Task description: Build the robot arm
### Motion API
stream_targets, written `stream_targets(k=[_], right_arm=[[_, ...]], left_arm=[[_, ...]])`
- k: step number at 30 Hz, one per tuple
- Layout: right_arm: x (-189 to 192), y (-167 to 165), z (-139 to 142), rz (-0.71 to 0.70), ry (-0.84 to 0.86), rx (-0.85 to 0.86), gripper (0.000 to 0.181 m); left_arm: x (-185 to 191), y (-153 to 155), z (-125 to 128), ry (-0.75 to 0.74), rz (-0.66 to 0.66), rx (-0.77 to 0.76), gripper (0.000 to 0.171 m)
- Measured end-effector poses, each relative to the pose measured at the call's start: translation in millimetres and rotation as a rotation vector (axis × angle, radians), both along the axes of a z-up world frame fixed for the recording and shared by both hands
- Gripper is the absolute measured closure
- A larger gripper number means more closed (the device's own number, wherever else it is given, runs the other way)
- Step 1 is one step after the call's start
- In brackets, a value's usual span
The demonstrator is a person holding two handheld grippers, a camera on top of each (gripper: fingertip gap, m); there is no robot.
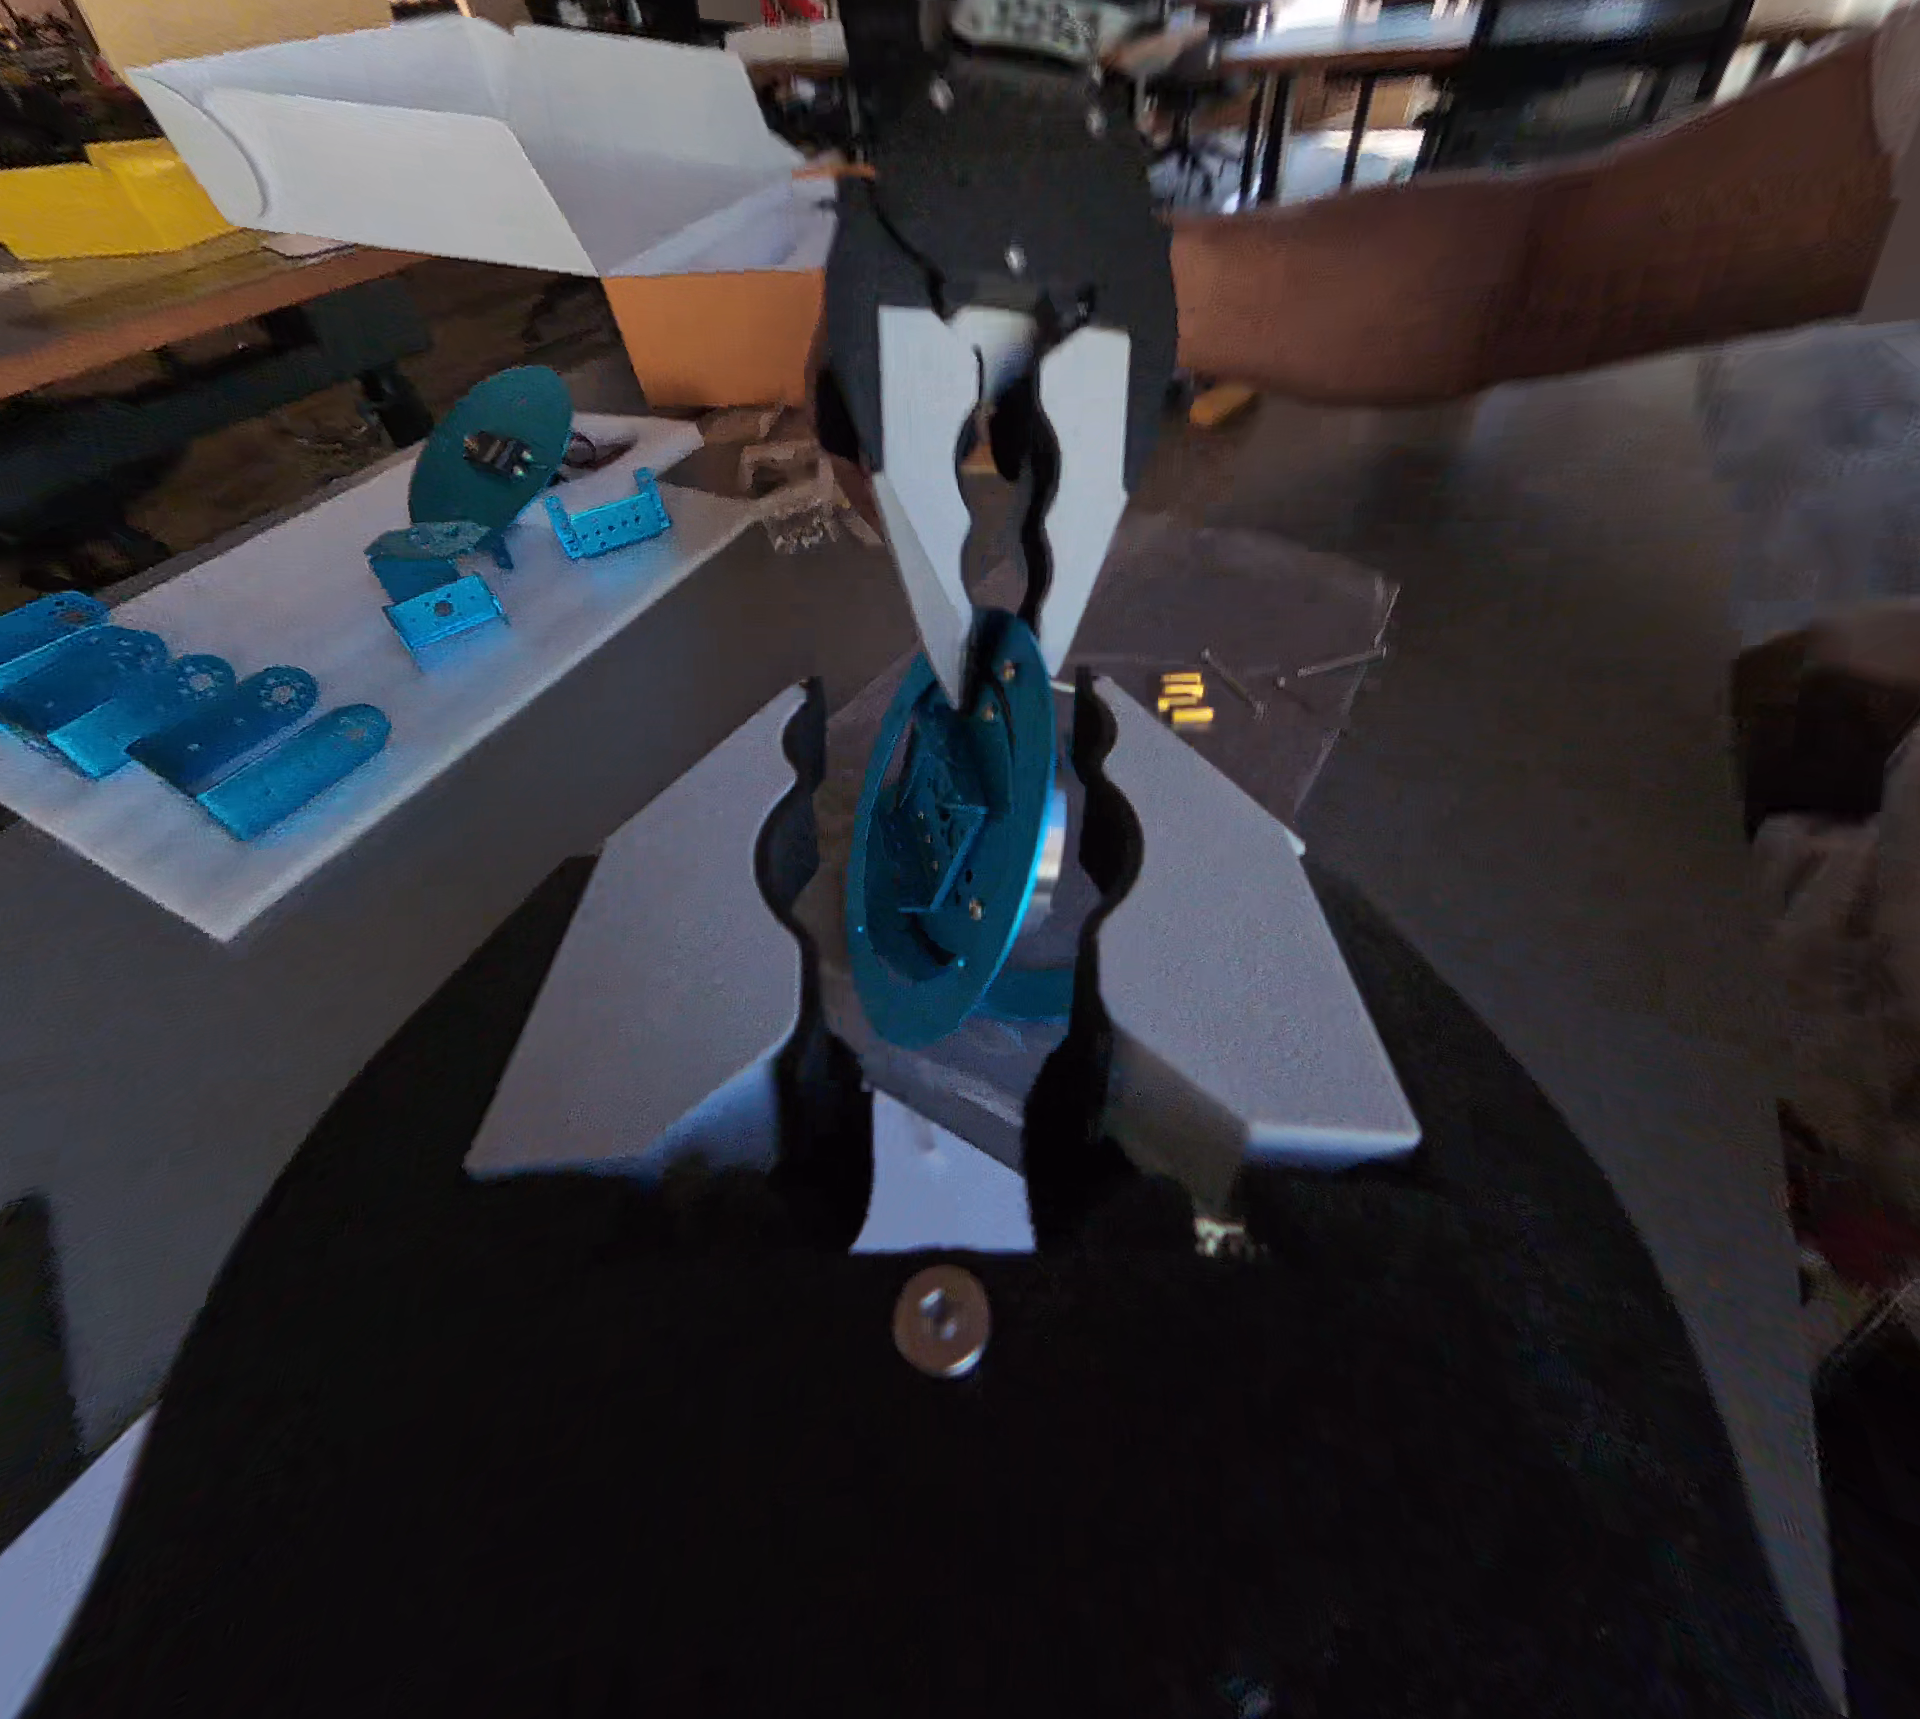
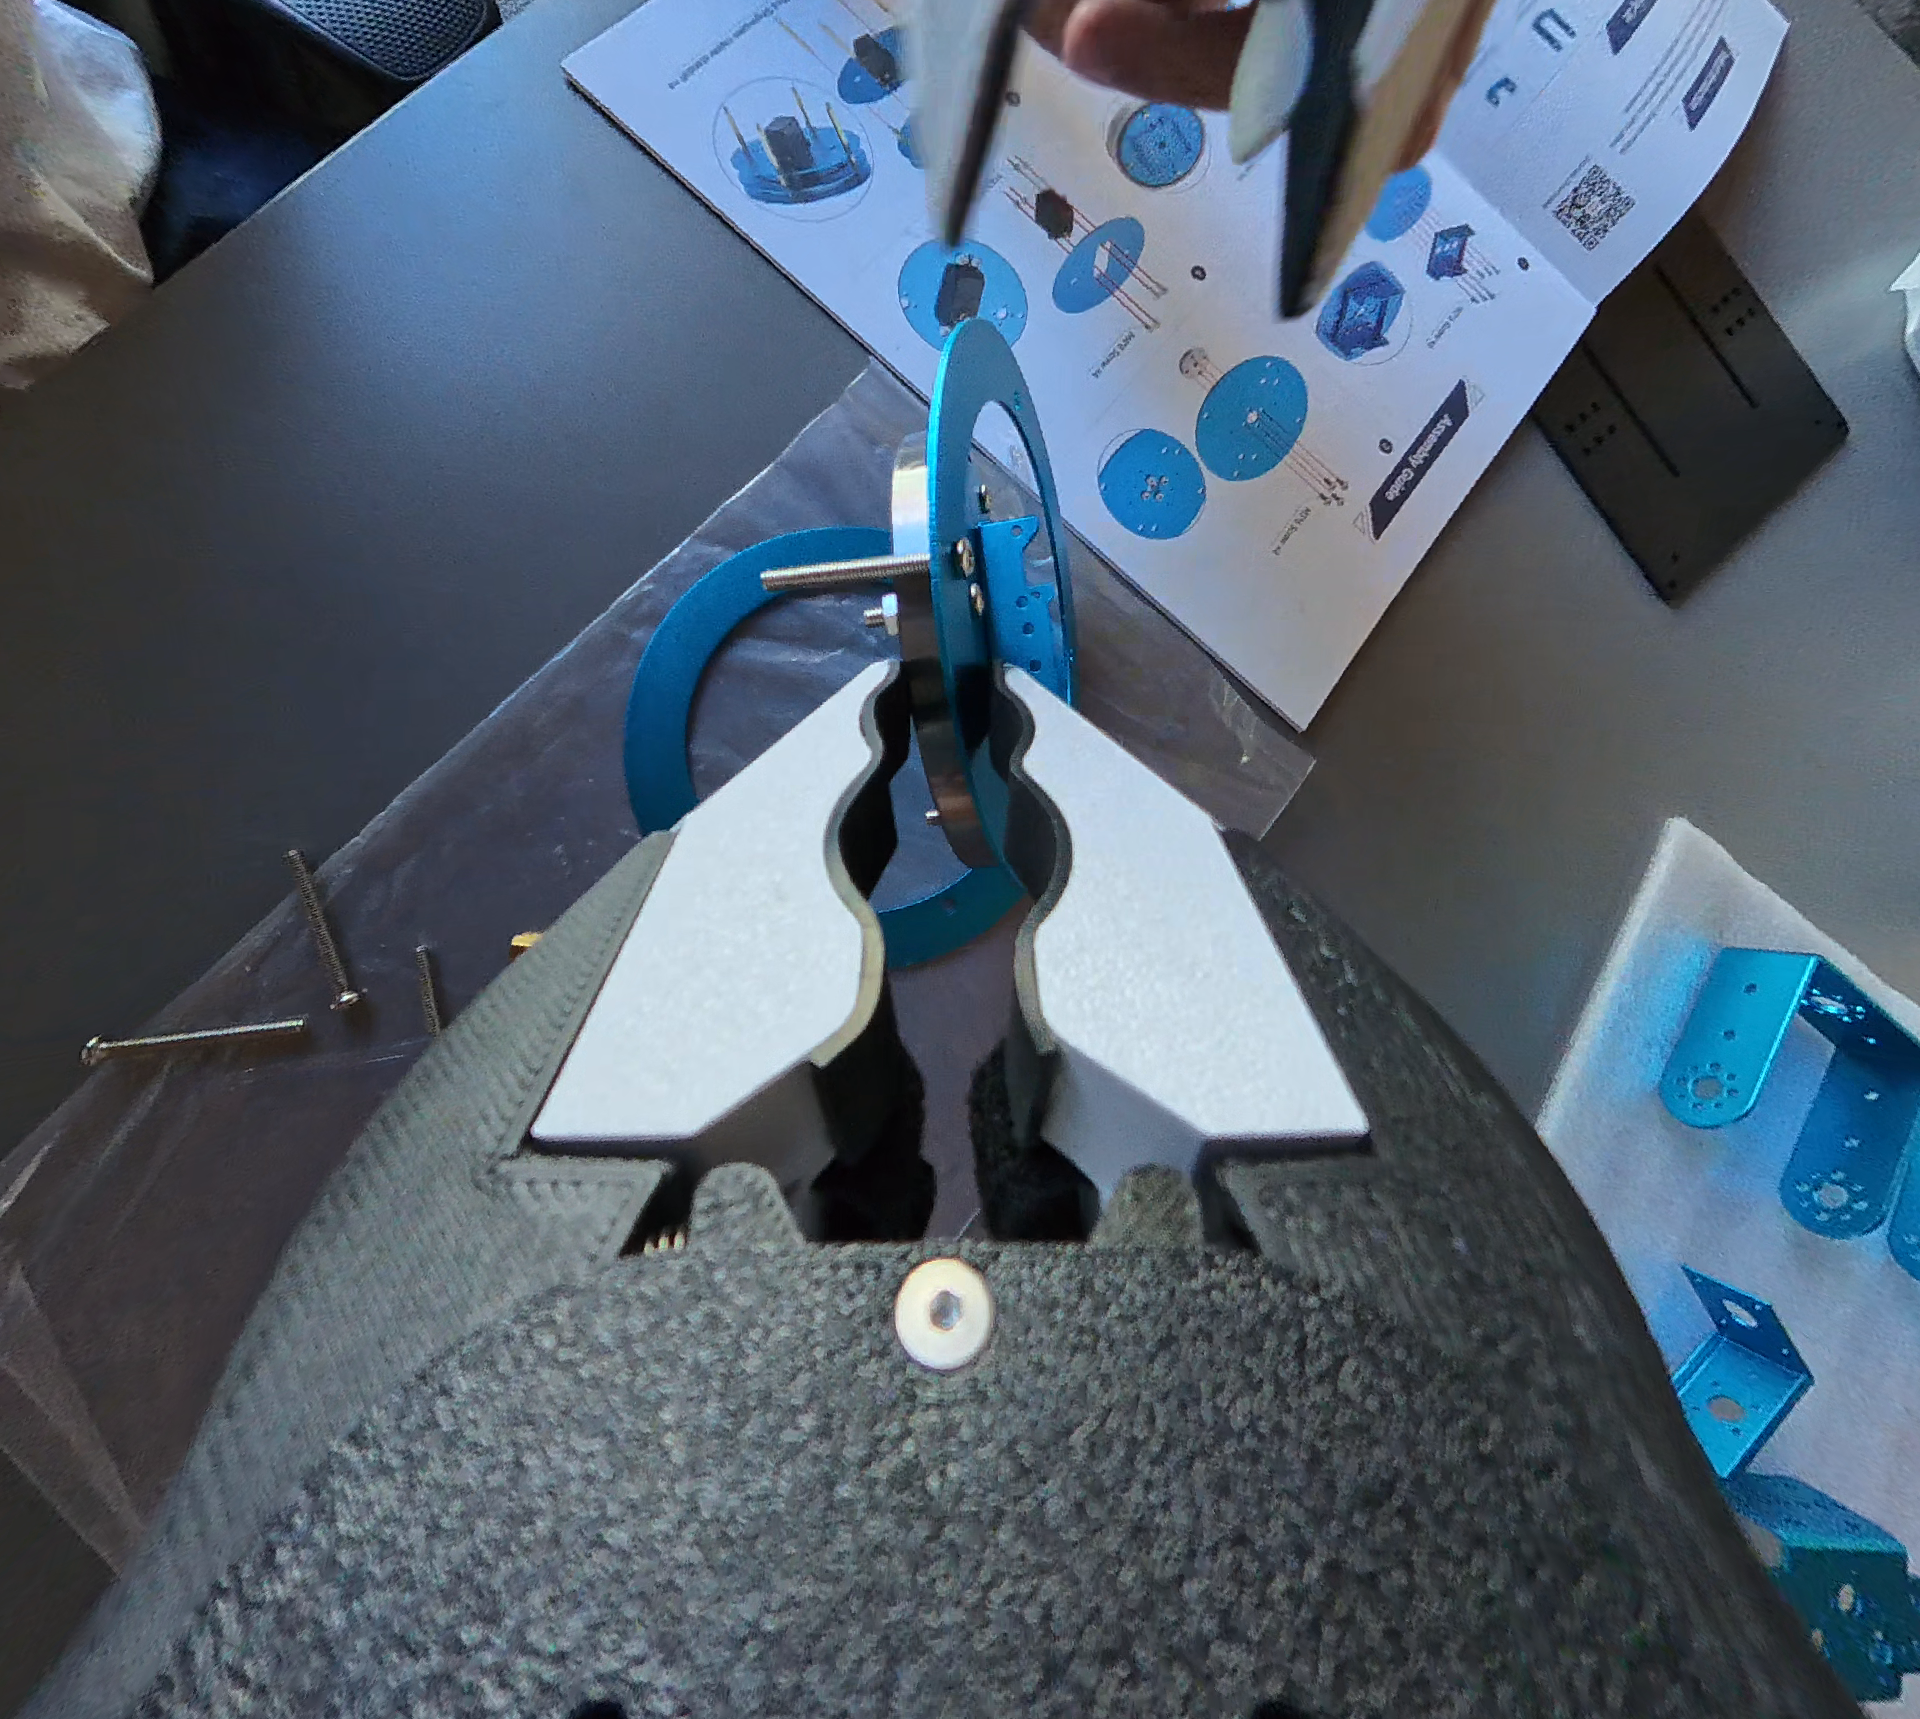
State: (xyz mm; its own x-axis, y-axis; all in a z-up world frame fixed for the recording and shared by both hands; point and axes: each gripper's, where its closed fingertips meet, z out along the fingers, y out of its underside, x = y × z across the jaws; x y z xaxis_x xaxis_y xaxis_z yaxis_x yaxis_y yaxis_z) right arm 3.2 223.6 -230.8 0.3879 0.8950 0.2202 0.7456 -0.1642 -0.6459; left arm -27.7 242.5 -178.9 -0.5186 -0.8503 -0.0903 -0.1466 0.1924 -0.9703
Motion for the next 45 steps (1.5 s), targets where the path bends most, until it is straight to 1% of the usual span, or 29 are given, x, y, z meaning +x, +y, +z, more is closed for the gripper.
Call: stream_targets(k=[1,3,5,6,8,9,11,14,22,26,28,32,36,39,41,45], right_arm=[[0.0,0.3,0.1,0.003,-0.004,-0.005,0.168],[-0.5,1.0,0.4,0.01,-0.004,-0.011,0.168],[-0.8,1.7,0.7,0.016,0.0,-0.017,0.168],[-0.9,2.1,0.8,0.019,0.002,-0.019,0.168],[-0.8,2.6,1.0,0.023,0.008,-0.021,0.168],[-0.8,2.5,1.0,0.026,0.01,-0.02,0.168],[-0.4,2.0,0.8,0.043,0.007,-0.008,0.168],[0.1,0.0,0.2,0.073,0.0,0.014,0.168],[12.5,-1.2,4.2,0.032,0.029,-0.013,0.168],[12.3,-8.8,20.0,0.047,0.071,-0.056,0.168],[11.9,-12.1,27.0,0.06,0.116,-0.07,0.169],[14.5,-13.5,28.6,0.052,0.203,-0.122,0.169],[14.2,-16.3,30.8,0.053,0.279,-0.161,0.169],[13.3,-18.8,25.6,0.055,0.29,-0.194,0.169],[13.6,-19.8,24.0,0.057,0.299,-0.209,0.169],[12.6,-18.5,24.4,0.057,0.317,-0.198,0.169]], left_arm=[[-1.6,-8.8,-9.0,0.031,-0.011,0.057,0.119],[-0.6,-19.9,-23.7,0.079,-0.029,0.13,0.117],[5.1,-22.6,-27.8,0.055,-0.019,0.186,0.118],[7.8,-23.4,-27.8,0.035,-0.014,0.206,0.123],[12.4,-25.2,-28.5,0.011,-0.009,0.239,0.14],[15.0,-25.5,-31.3,0.014,-0.001,0.268,0.145],[19.5,-26.2,-38.7,0.026,0.012,0.329,0.148],[24.9,-28.6,-43.0,0.023,0.034,0.369,0.152],[37.7,-28.9,-37.6,0.076,0.143,0.285,0.156],[37.6,-35.8,-21.0,0.093,0.156,0.185,0.157],[37.8,-38.0,-14.5,0.11,0.163,0.091,0.157],[40.5,-38.2,-14.4,0.117,0.144,-0.022,0.158],[40.3,-40.4,-13.6,0.061,0.14,-0.037,0.157],[37.2,-40.7,-25.1,0.033,0.156,0.024,0.159],[35.2,-40.1,-28.4,0.008,0.17,0.024,0.157],[33.7,-39.1,-28.0,0.027,0.174,-0.002,0.159]])
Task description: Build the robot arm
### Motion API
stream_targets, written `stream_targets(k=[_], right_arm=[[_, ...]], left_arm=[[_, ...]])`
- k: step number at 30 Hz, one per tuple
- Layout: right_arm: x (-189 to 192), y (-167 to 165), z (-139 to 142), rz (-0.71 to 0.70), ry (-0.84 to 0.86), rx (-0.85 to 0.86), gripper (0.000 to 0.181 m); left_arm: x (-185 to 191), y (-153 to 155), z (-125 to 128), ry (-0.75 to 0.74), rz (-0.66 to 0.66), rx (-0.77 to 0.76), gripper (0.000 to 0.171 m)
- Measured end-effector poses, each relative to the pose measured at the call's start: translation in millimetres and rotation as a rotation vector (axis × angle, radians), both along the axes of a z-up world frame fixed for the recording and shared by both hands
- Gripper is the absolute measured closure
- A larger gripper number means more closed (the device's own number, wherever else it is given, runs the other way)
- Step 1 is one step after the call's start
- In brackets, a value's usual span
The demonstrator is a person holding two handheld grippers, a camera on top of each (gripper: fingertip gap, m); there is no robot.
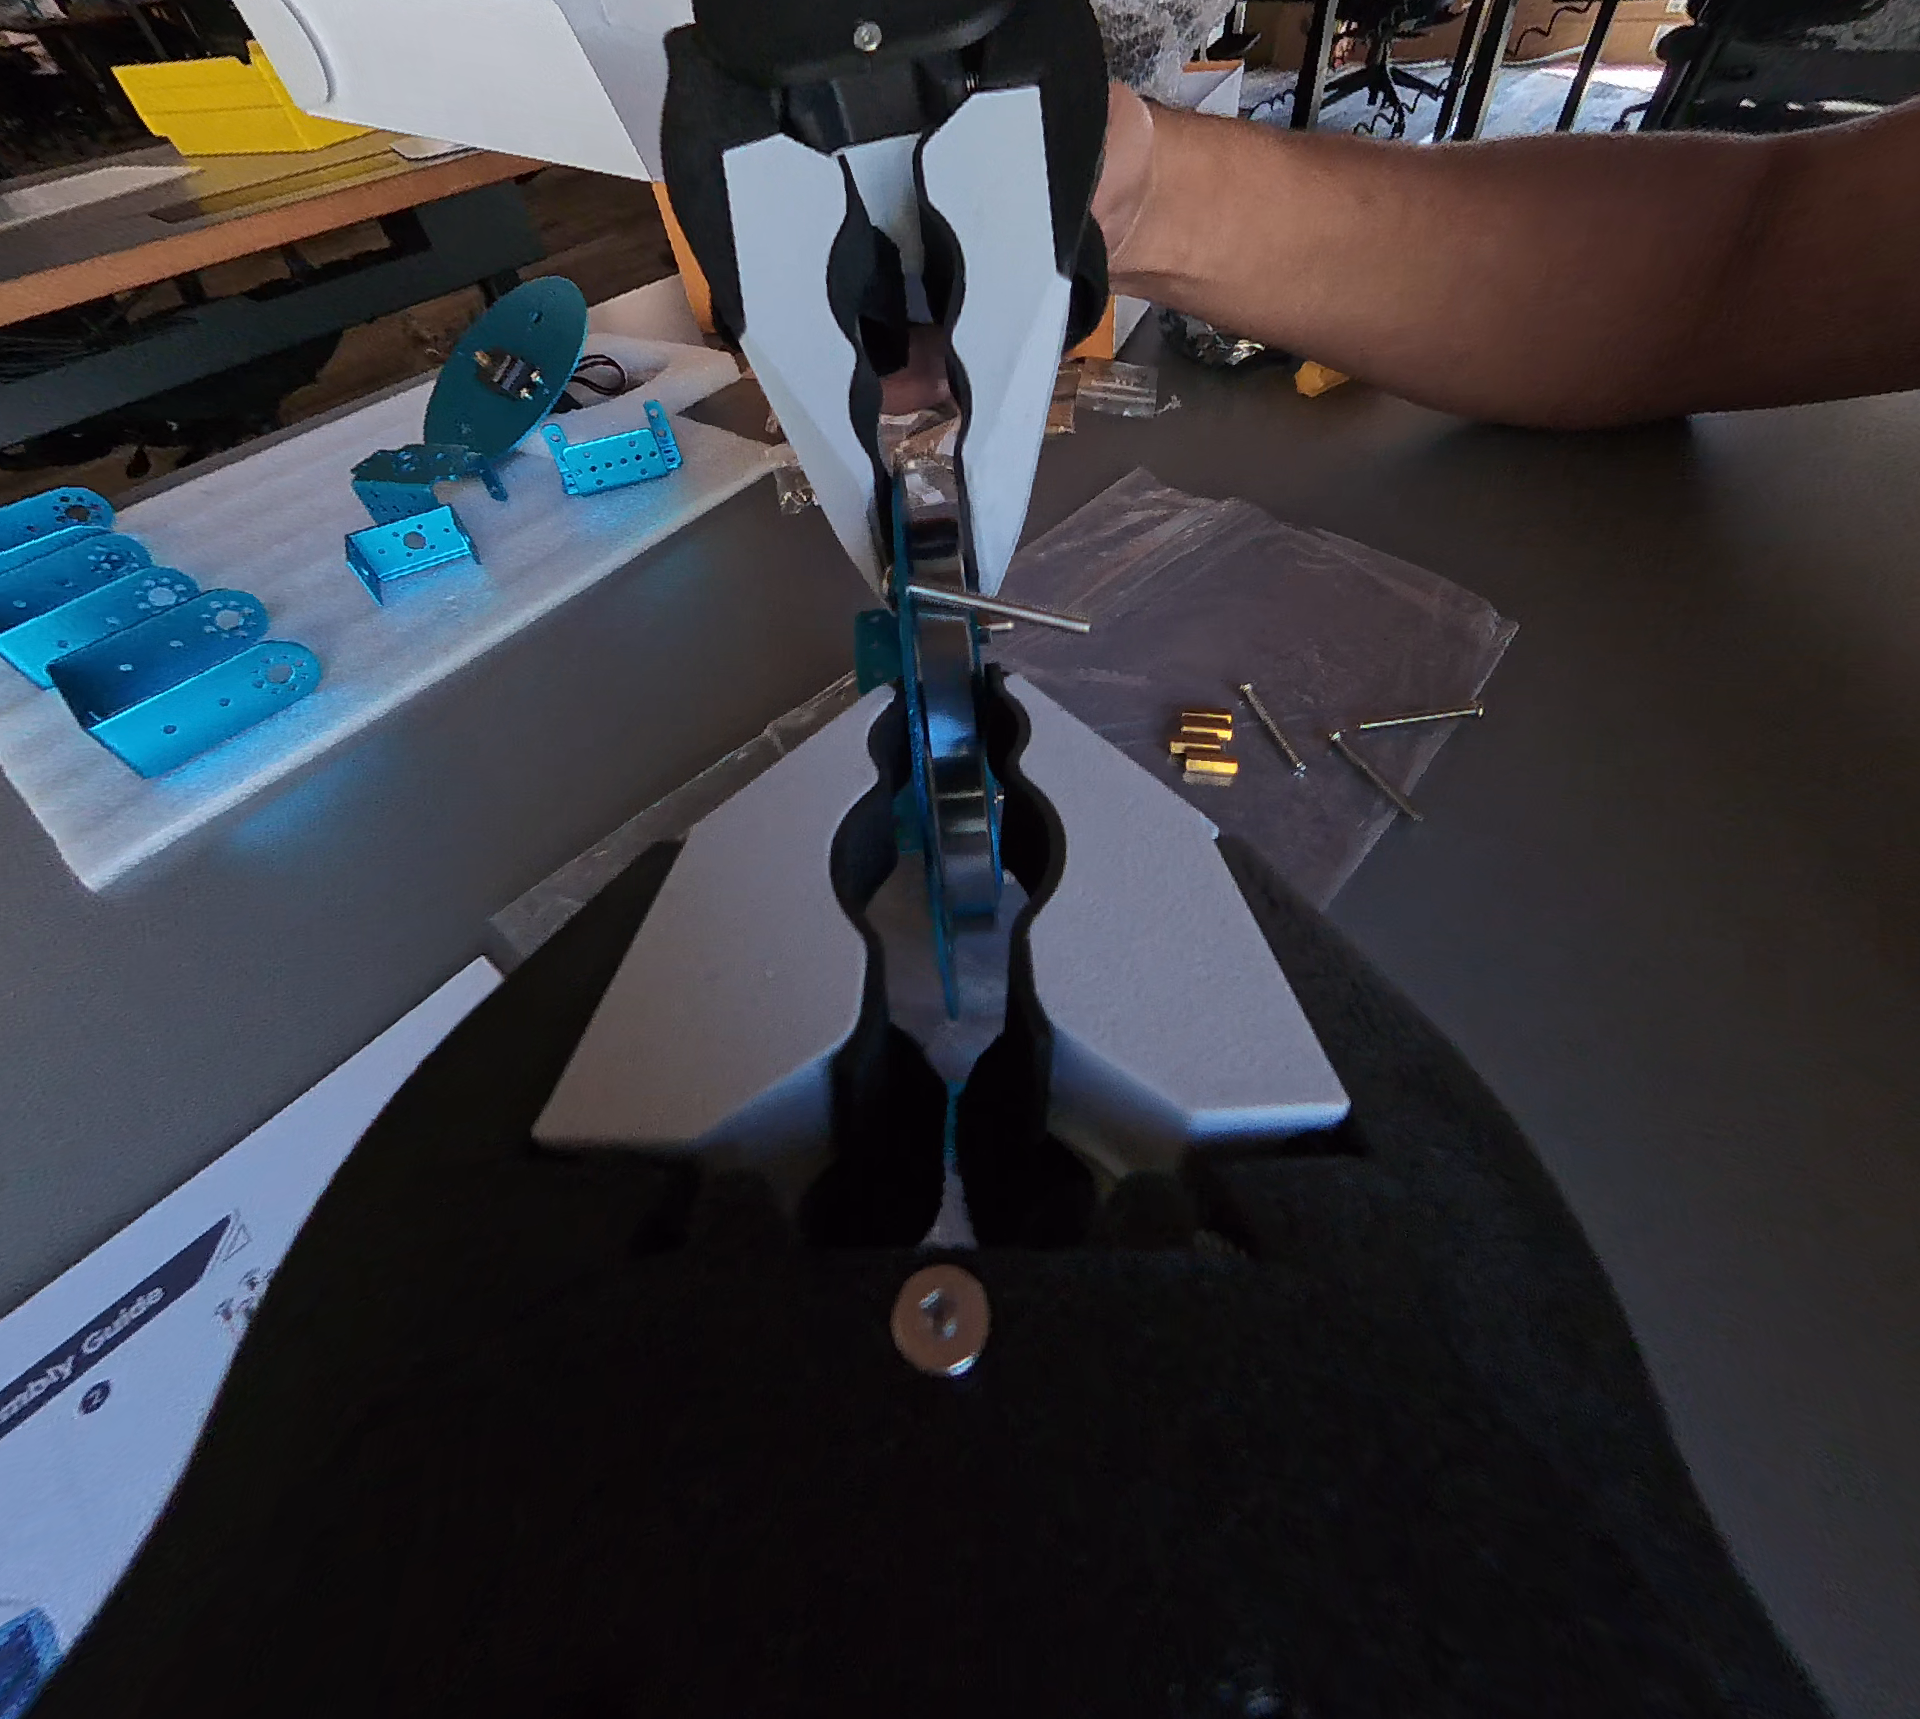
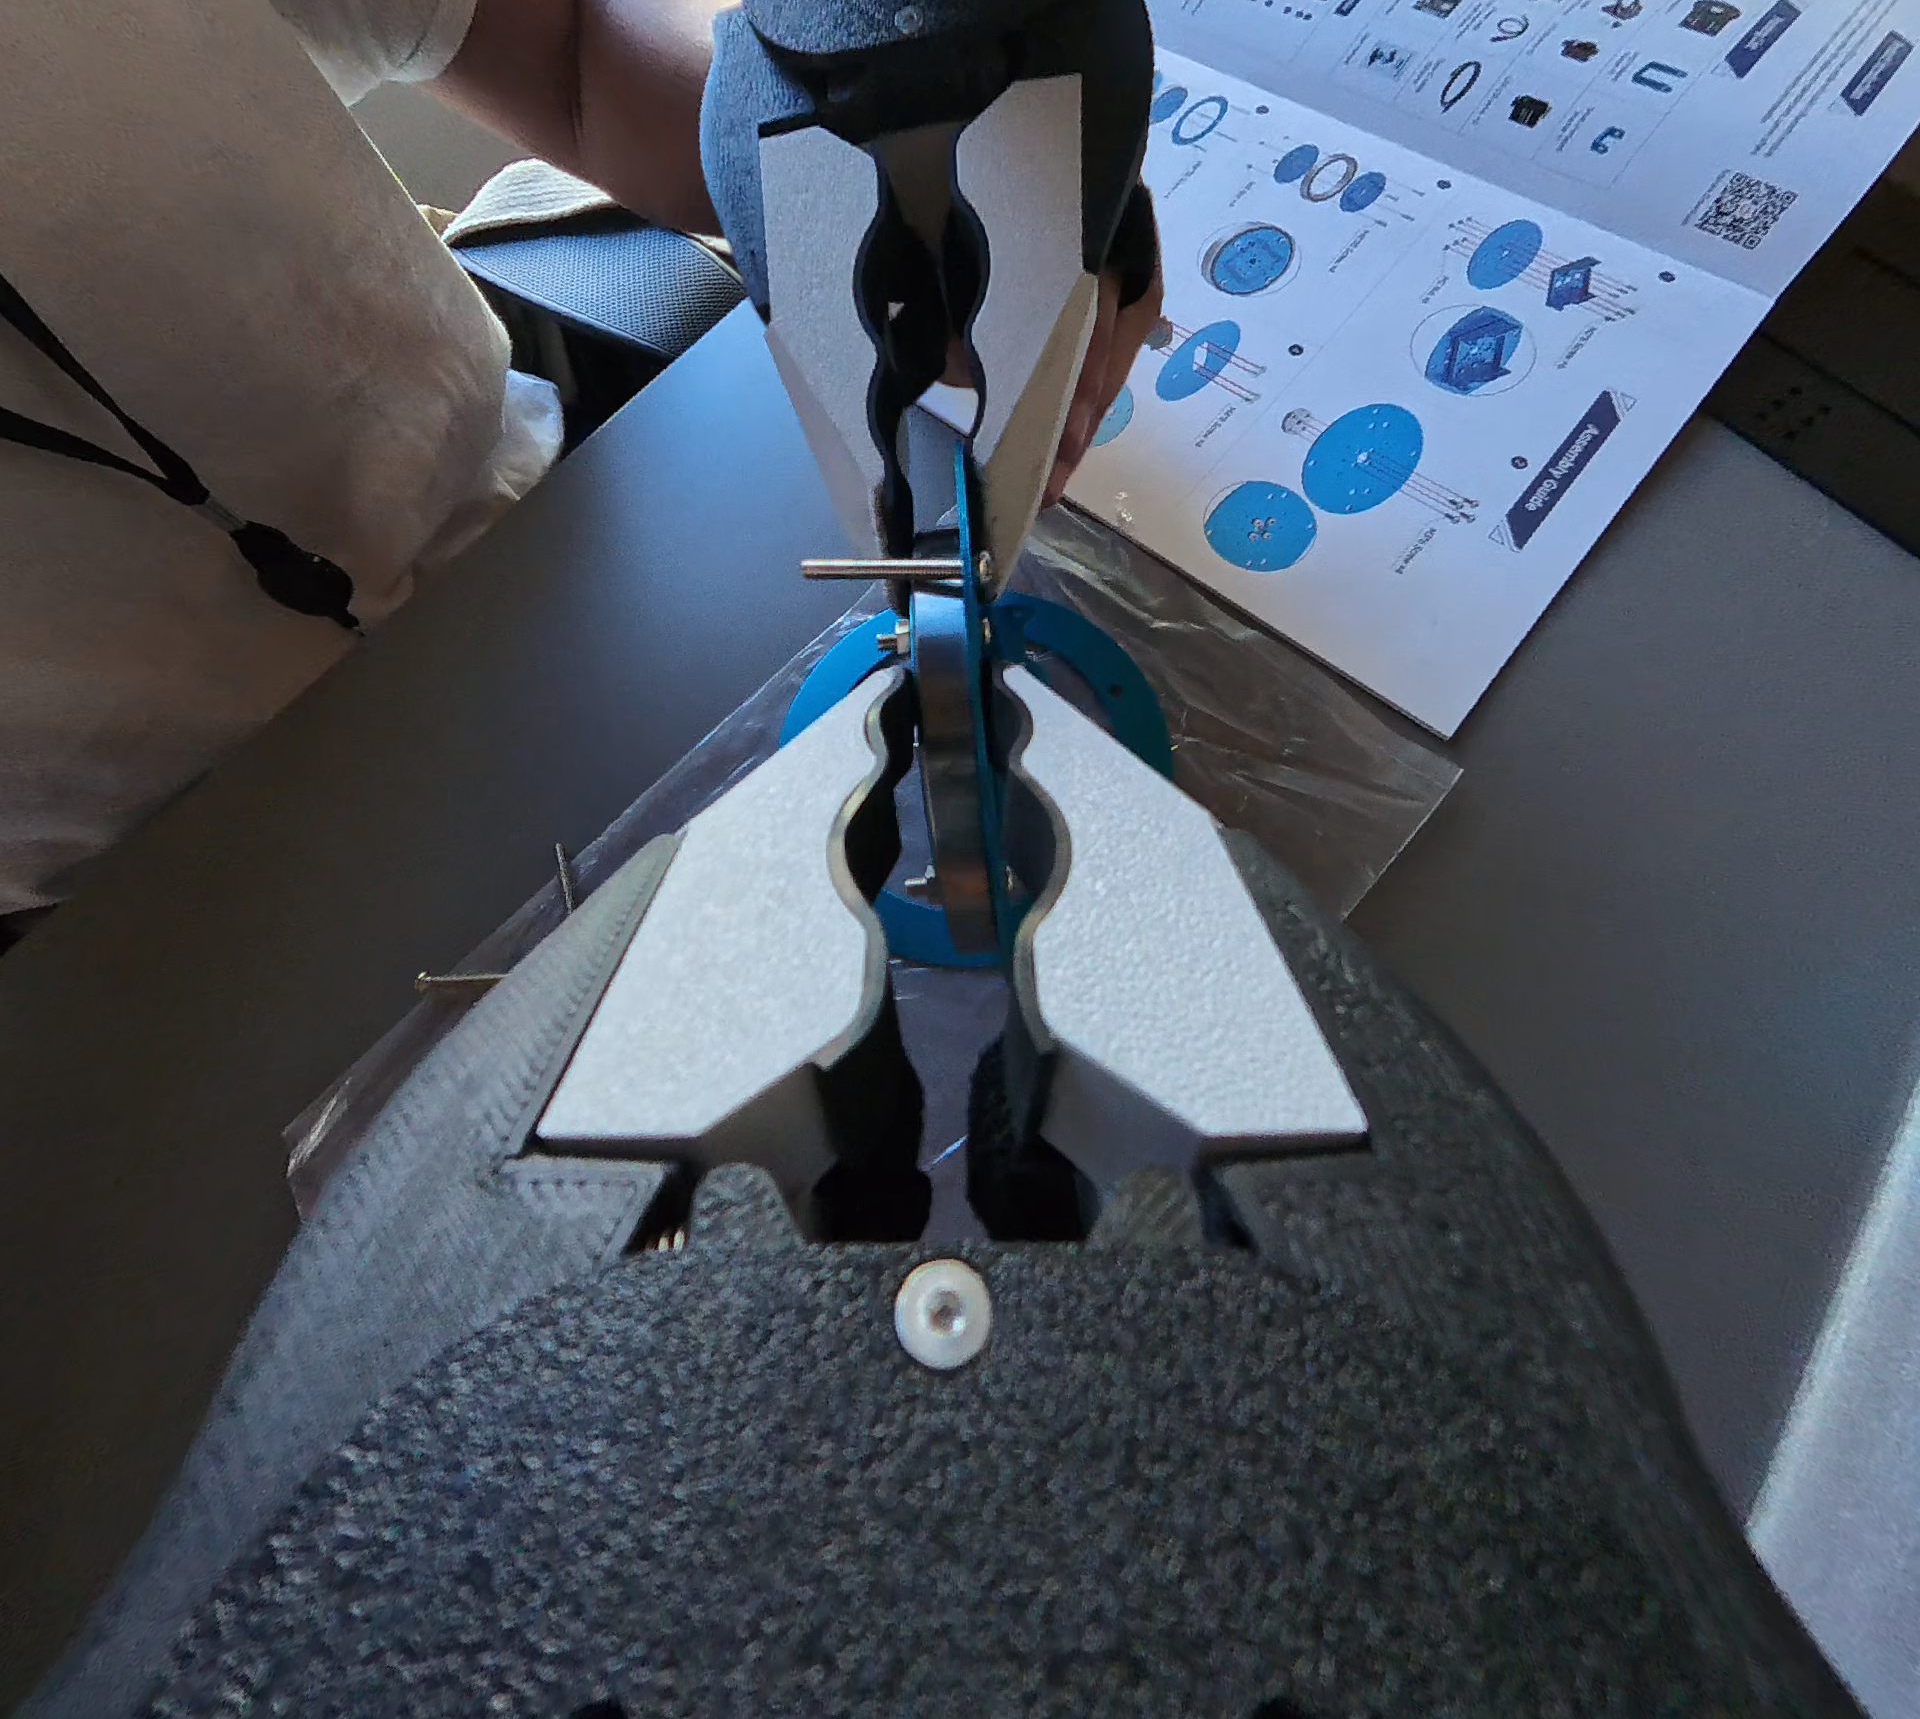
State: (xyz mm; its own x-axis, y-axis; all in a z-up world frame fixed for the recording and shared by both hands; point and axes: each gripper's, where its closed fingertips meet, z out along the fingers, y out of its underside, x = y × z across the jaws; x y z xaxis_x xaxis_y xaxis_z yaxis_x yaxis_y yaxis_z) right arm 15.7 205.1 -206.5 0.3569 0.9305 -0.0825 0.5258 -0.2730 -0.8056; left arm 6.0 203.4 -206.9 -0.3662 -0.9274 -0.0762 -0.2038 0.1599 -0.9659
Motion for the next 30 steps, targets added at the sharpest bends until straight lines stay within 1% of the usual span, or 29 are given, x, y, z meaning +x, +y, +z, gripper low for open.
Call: stream_targets(k=[4,8,9,11,13,17,21,24,26,27,28,30], right_arm=[[-2.4,0.9,-2.0,-0.023,-0.011,0.01,0.169],[-3.4,-0.3,-8.8,-0.021,0.027,-0.045,0.168],[-2.7,0.9,-10.8,-0.024,0.039,-0.056,0.168],[-2.3,2.5,-4.4,-0.023,0.1,-0.054,0.164],[0.3,4.9,5.8,-0.045,0.145,-0.028,0.162],[14.0,9.4,13.0,-0.161,0.078,0.075,0.156],[21.0,8.3,19.2,-0.283,0.066,0.175,0.149],[17.9,8.7,20.2,-0.342,0.092,0.267,0.15],[16.8,9.4,15.1,-0.326,0.116,0.301,0.154],[17.6,9.1,12.8,-0.315,0.145,0.286,0.153],[17.4,6.5,10.0,-0.289,0.183,0.247,0.147],[18.0,3.3,1.7,-0.265,0.25,0.151,0.115]], left_arm=[[-3.5,0.3,1.3,0.079,0.029,-0.035,0.16],[-4.6,-0.4,-2.9,0.16,0.077,-0.065,0.16],[-4.0,1.0,-5.4,0.172,0.09,-0.074,0.16],[-2.9,3.9,-6.9,0.154,0.101,-0.077,0.16],[-3.4,6.0,-6.9,0.148,0.107,-0.1,0.16],[-4.3,6.7,-6.7,0.126,0.109,-0.109,0.16],[-3.6,5.5,-6.4,0.121,0.094,-0.093,0.16],[-4.0,2.5,-6.1,0.104,0.059,-0.078,0.16],[-5.6,0.5,-6.0,0.092,0.033,-0.06,0.16],[-6.6,-0.1,-6.0,0.086,0.023,-0.05,0.16],[-7.3,-0.1,-6.0,0.079,0.015,-0.045,0.16],[-8.5,2.2,-5.9,0.073,0.012,-0.06,0.16]])
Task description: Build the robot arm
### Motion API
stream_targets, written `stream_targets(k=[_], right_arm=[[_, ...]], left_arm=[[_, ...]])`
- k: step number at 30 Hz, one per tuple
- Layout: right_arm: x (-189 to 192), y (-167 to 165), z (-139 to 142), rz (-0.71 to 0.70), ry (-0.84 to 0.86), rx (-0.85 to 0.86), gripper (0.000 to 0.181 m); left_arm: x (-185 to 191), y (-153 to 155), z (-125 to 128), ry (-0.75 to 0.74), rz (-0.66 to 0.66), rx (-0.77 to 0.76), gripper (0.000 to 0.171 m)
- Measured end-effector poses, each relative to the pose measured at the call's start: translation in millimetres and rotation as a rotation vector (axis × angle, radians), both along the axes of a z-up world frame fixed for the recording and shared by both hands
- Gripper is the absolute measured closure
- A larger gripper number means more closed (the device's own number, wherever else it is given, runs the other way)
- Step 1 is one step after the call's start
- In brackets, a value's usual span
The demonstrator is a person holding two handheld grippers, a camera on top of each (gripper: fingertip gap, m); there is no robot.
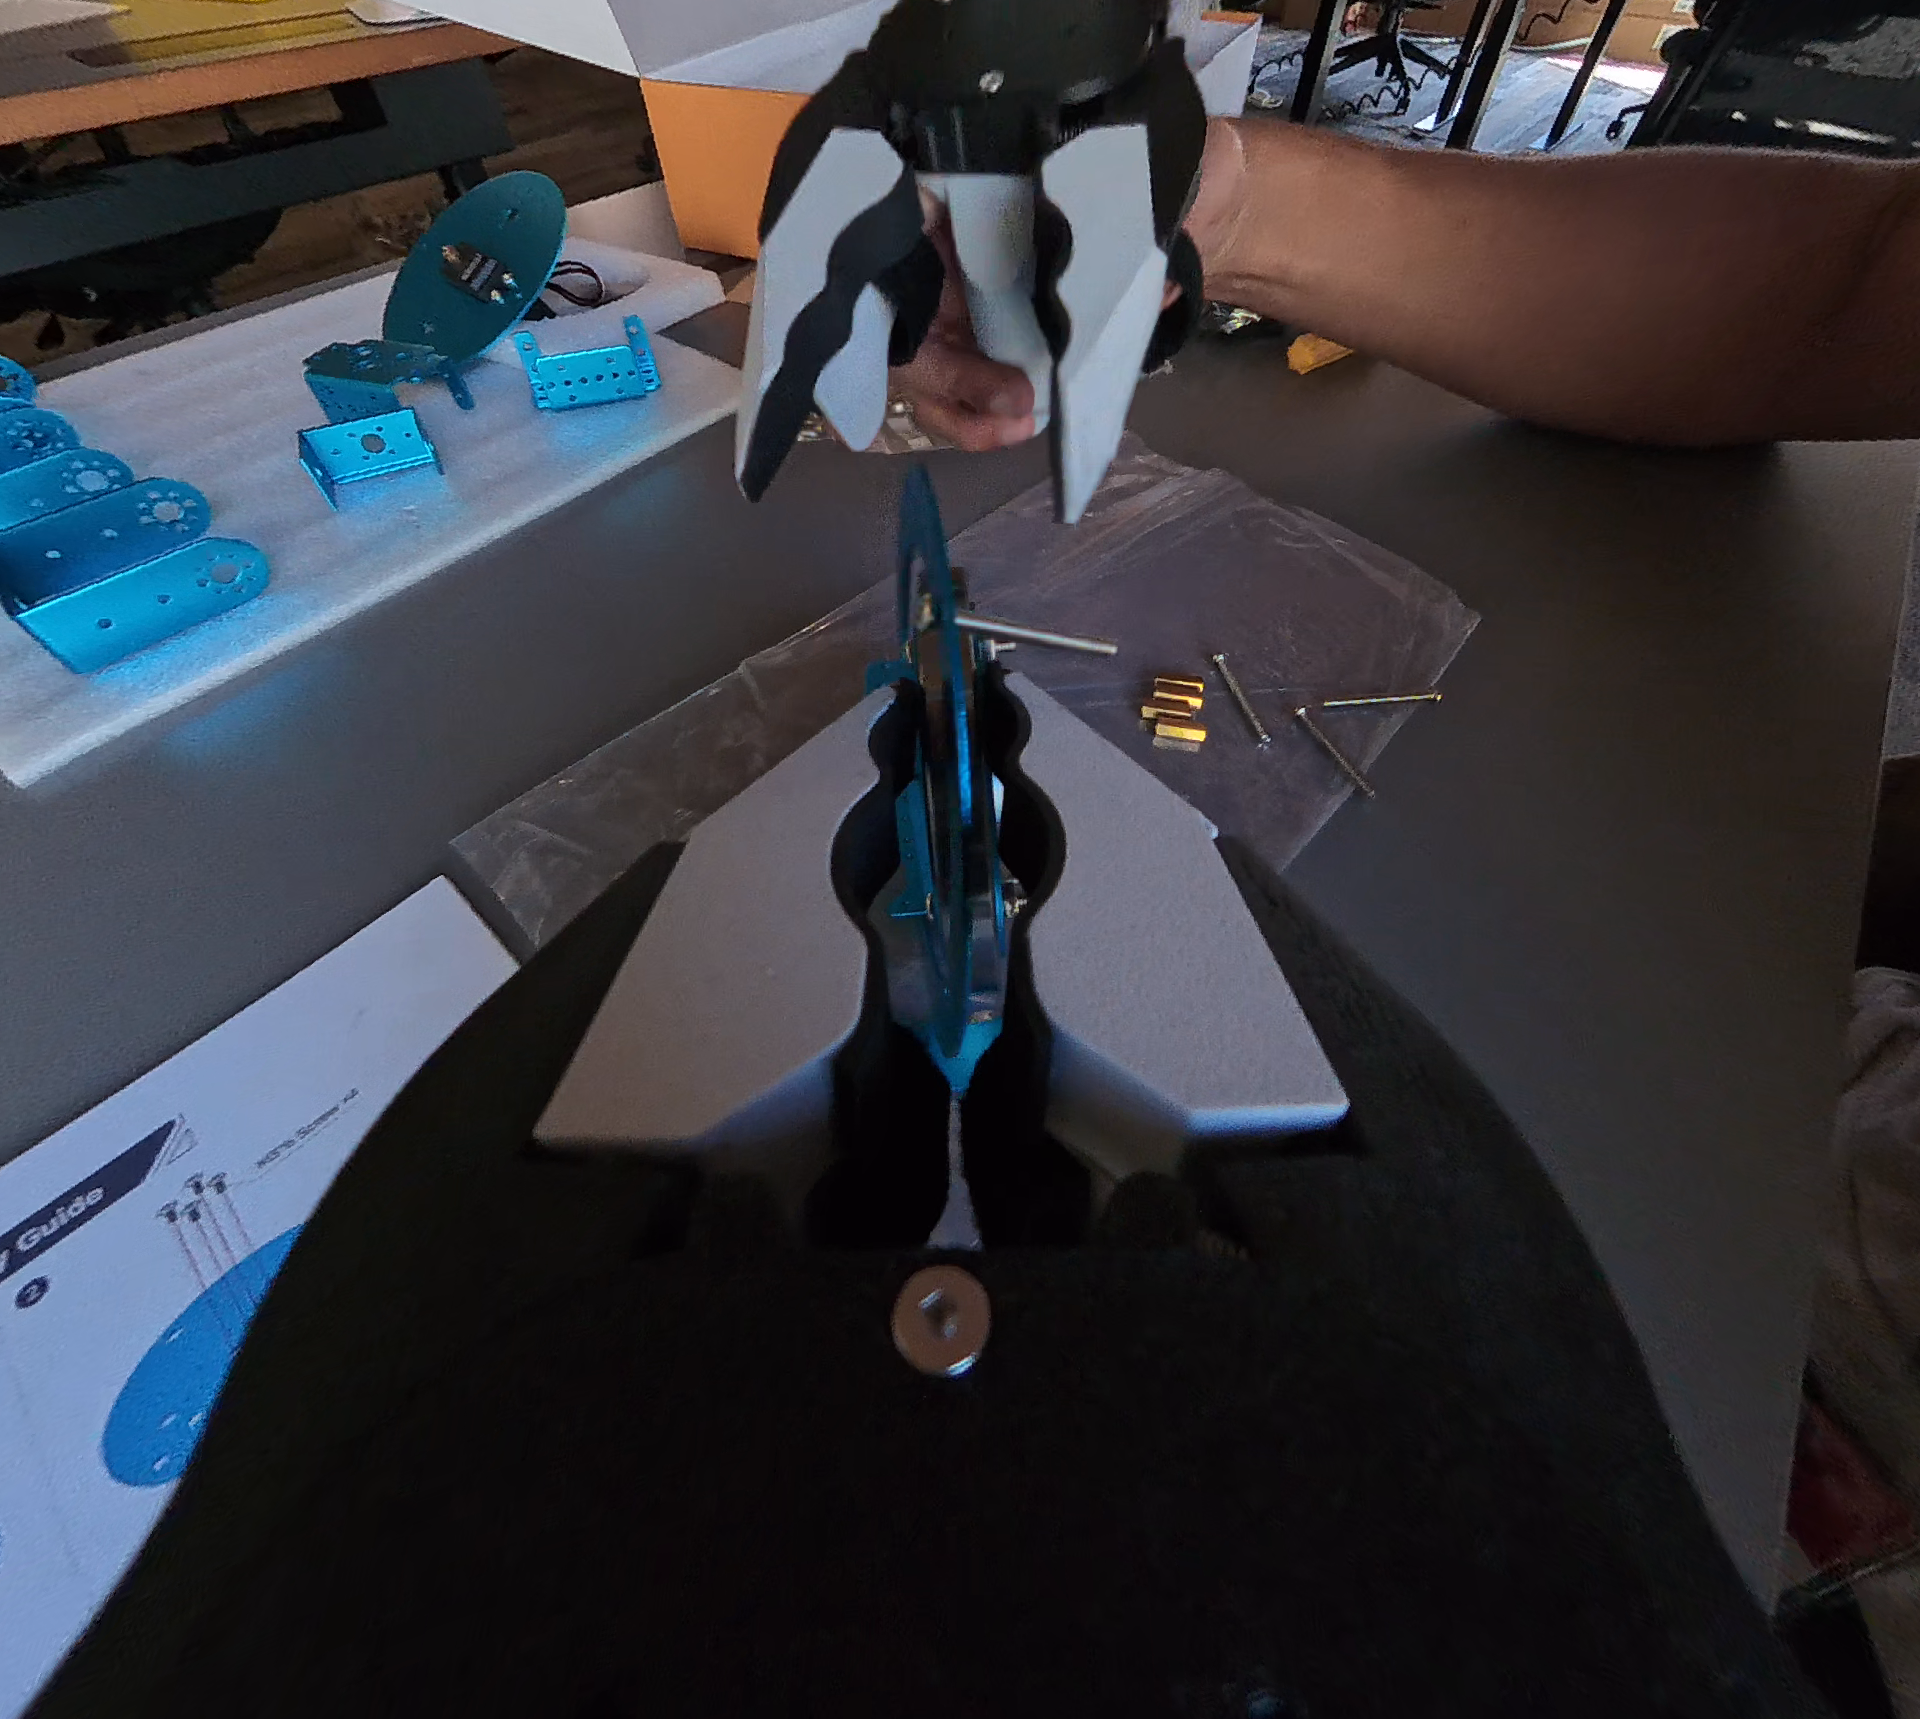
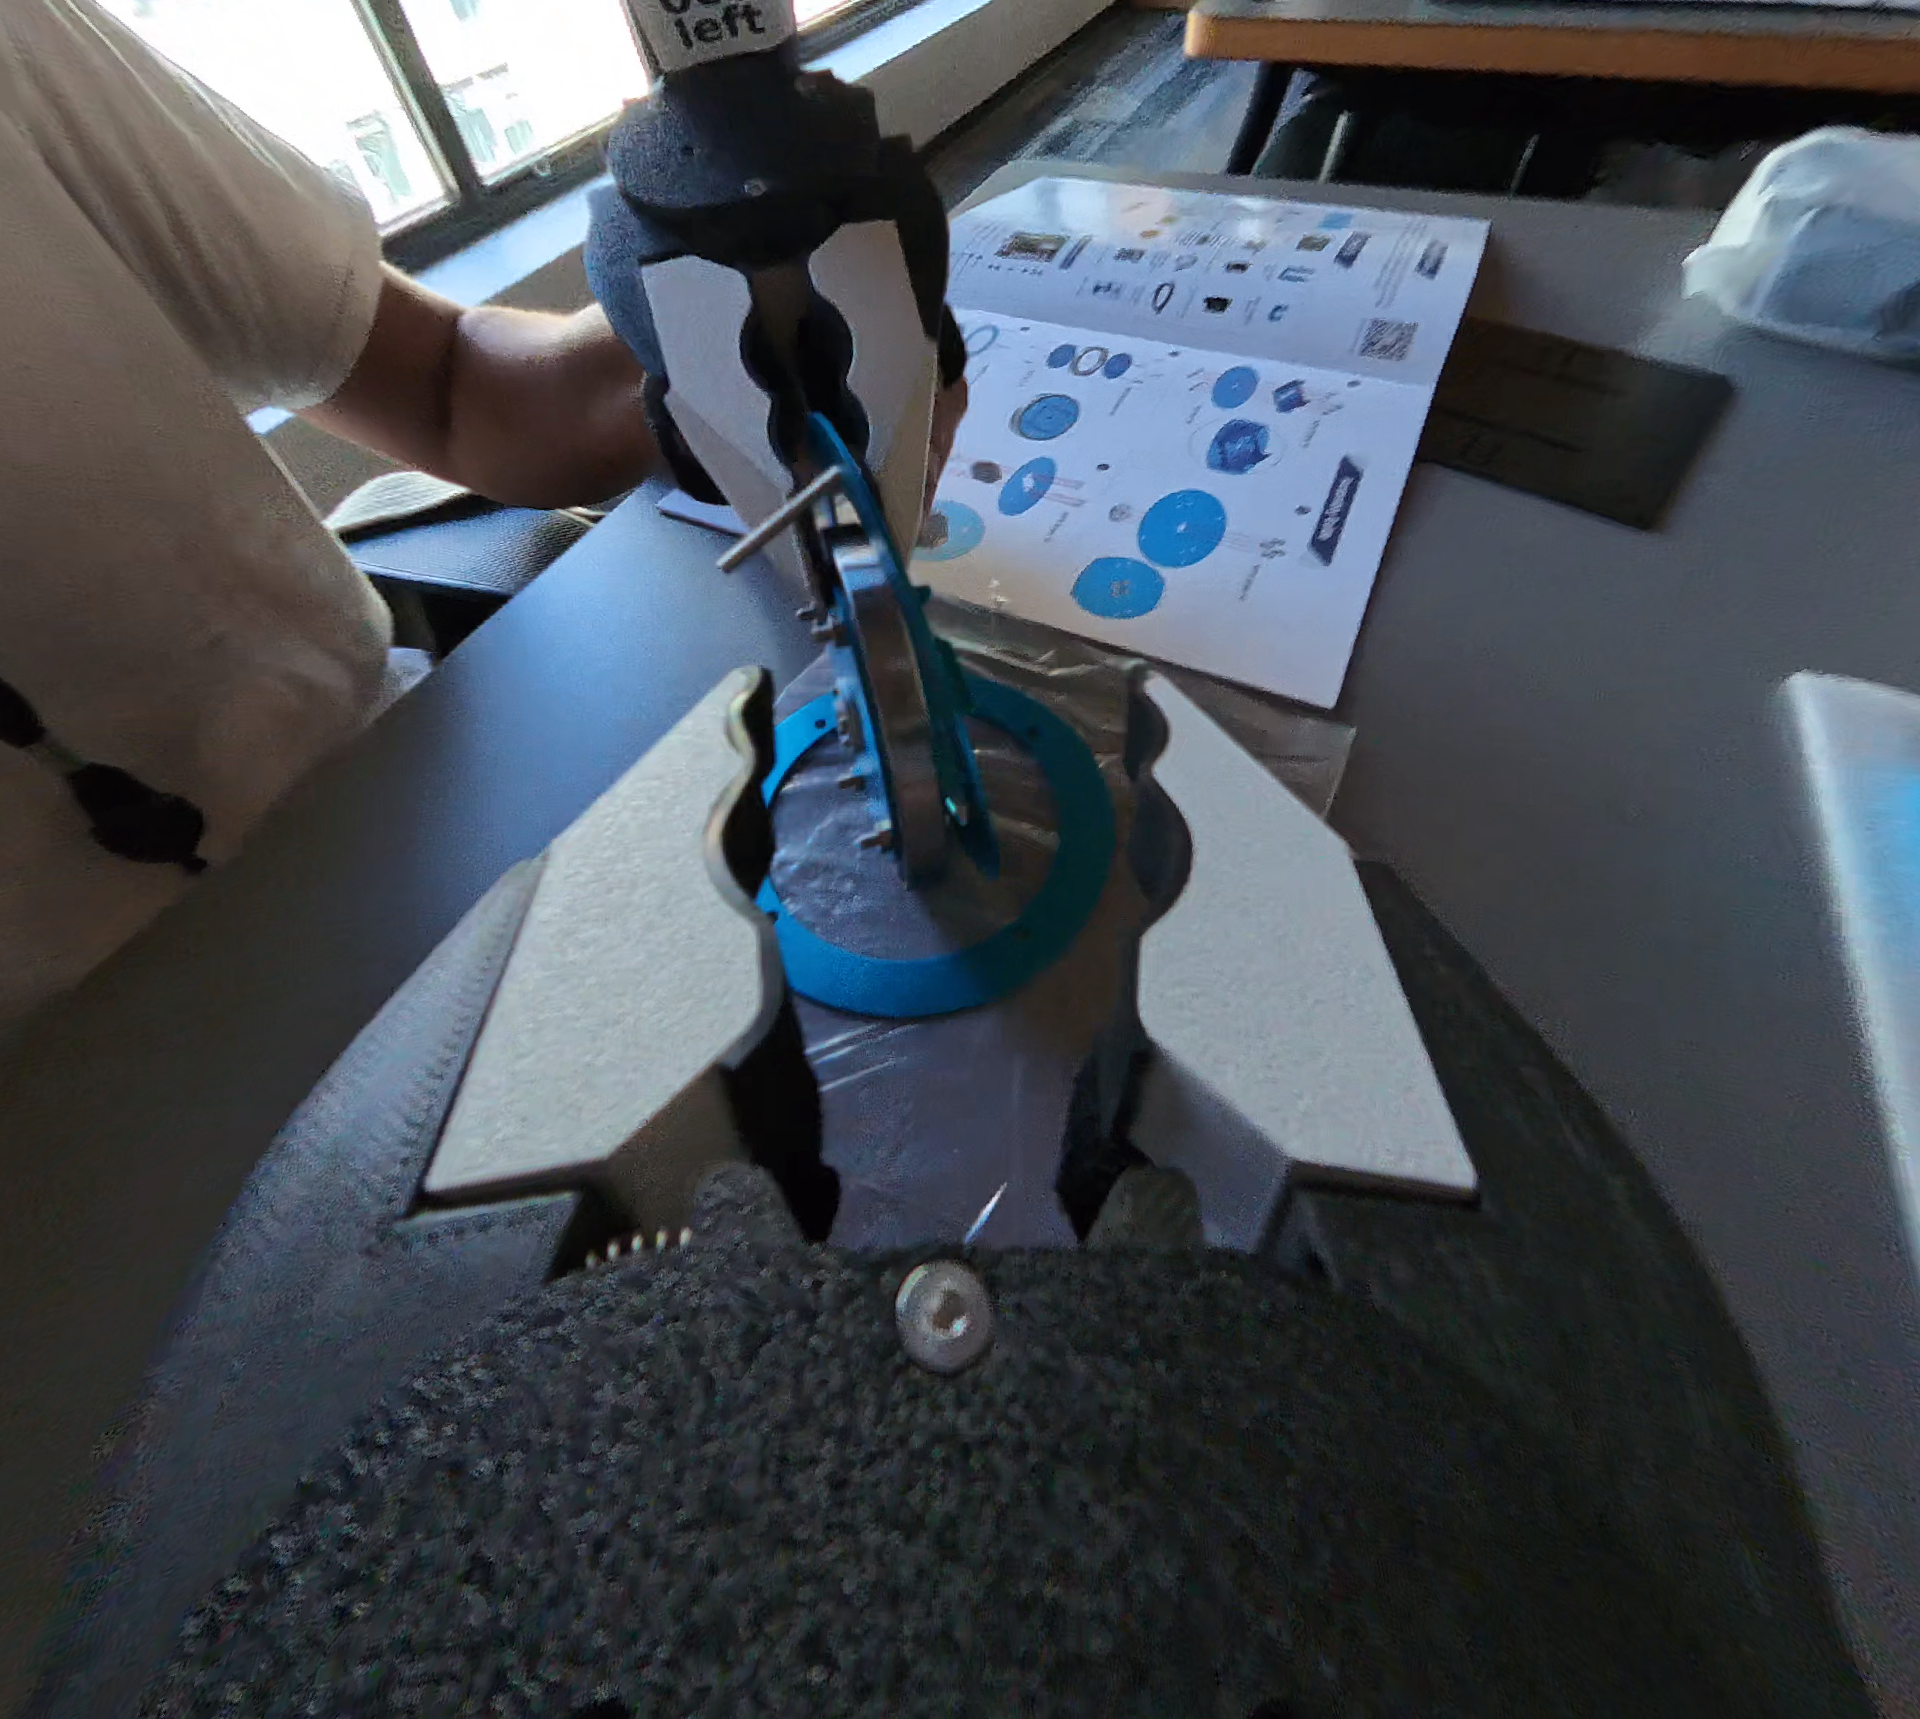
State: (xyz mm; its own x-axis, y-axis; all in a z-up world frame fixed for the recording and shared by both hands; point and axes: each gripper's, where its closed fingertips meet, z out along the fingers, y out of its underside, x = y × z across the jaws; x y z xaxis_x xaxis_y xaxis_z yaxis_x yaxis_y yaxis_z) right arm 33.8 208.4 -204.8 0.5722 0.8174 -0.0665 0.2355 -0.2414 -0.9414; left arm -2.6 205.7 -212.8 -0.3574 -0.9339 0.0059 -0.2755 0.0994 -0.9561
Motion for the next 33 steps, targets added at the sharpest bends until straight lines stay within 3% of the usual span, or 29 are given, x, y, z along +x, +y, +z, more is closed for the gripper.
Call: stream_targets(k=[2,6,8,11,15,20,24,27,33], right_arm=[[-4.4,-4.8,-15.4,0.051,-0.002,-0.053,0.11],[-23.9,-5.4,-28.2,0.105,-0.095,-0.019,0.144],[-23.5,0.5,-23.3,0.054,-0.129,0.037,0.162],[-28.2,-4.5,-10.0,0.065,-0.047,0.058,0.165],[-30.3,-10.7,-4.0,0.073,0.054,-0.042,0.159],[-32.2,-13.0,14.7,0.076,0.16,-0.016,0.158],[-36.2,-11.3,21.5,0.073,0.116,0.087,0.161],[-31.5,-10.3,31.5,0.058,0.089,0.146,0.152],[-39.8,-23.9,38.4,0.098,-0.072,0.127,0.144]], left_arm=[[-1.4,2.2,0.3,-0.002,-0.011,-0.011,0.16],[-3.3,4.4,8.4,-0.032,-0.032,-0.032,0.16],[-6.2,2.4,16.5,-0.064,-0.057,-0.045,0.16],[-11.7,-0.5,29.6,-0.12,-0.087,-0.032,0.16],[-12.4,-3.7,39.4,-0.159,-0.077,0.008,0.16],[-13.8,-6.2,45.5,-0.208,-0.098,-0.013,0.16],[-18.9,-6.5,53.4,-0.256,-0.124,-0.045,0.16],[-20.8,-8.3,54.3,-0.252,-0.128,0.0,0.16],[-22.7,-22.4,48.8,-0.239,-0.176,0.101,0.16]])
